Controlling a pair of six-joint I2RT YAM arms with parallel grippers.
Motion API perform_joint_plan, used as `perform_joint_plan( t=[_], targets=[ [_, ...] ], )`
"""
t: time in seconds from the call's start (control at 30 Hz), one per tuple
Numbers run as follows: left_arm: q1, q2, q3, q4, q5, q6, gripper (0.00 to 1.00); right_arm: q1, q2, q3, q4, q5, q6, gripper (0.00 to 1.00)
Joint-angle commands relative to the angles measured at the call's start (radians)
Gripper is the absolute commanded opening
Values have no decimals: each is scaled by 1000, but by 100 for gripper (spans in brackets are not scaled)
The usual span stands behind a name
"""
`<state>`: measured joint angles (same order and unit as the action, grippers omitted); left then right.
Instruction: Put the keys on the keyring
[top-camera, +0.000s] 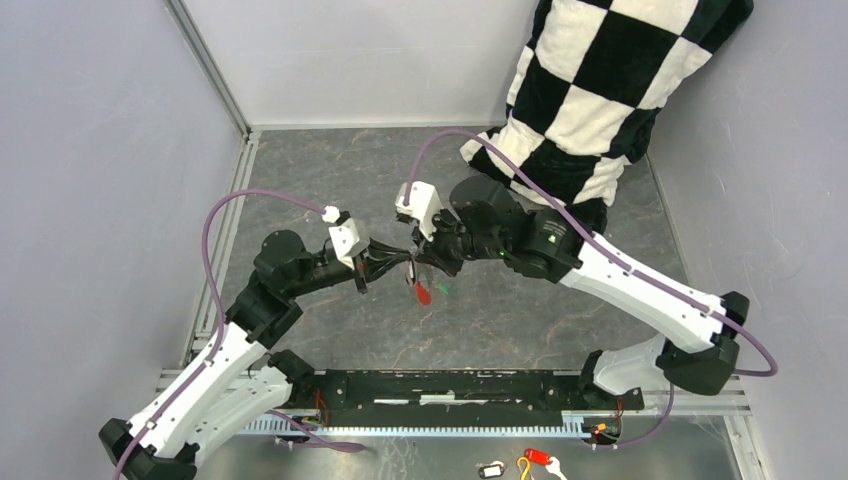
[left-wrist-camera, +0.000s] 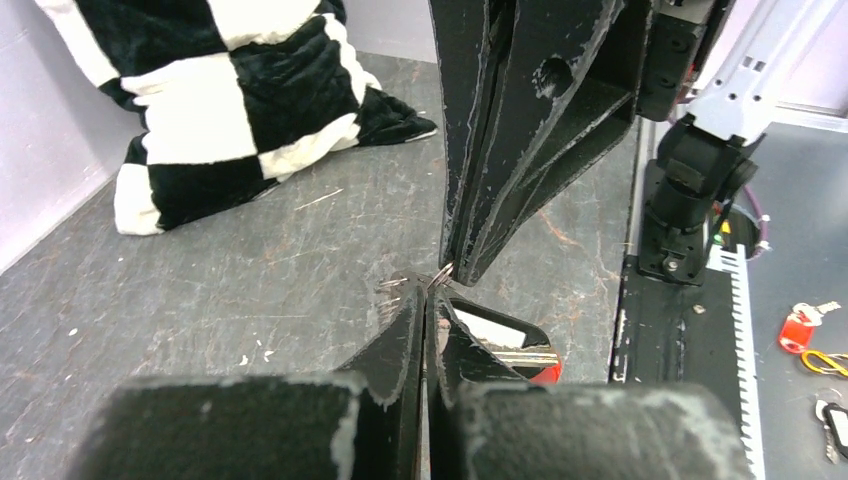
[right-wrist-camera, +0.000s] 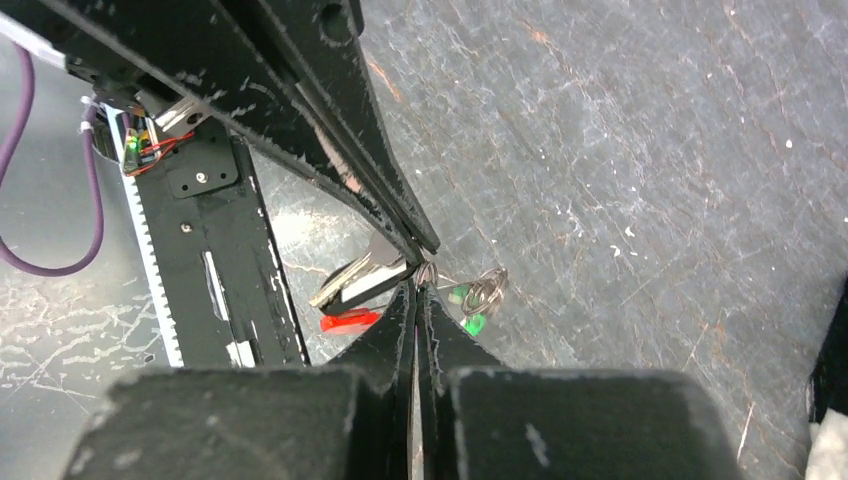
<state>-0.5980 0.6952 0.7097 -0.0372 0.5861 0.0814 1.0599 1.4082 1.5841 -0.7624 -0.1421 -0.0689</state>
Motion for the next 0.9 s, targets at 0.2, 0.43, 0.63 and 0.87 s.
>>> perform_joint_plan(
  t=[0.2,0.43,0.63,0.87],
  targets=[
    [5,-25,40,0,141,-78,2,-23,-252,-293,434,-202,22,0],
    [6,-33,49,-4,184,-99,2,-35,-390,-514,754,-297,67,0],
    [5,-31,66,54,270,-175,7,-57,-461,-617,958,-350,109,0],
    [5,-32,79,77,351,-187,35,-67,-467,-679,1084,-384,172,0]
  ],
)
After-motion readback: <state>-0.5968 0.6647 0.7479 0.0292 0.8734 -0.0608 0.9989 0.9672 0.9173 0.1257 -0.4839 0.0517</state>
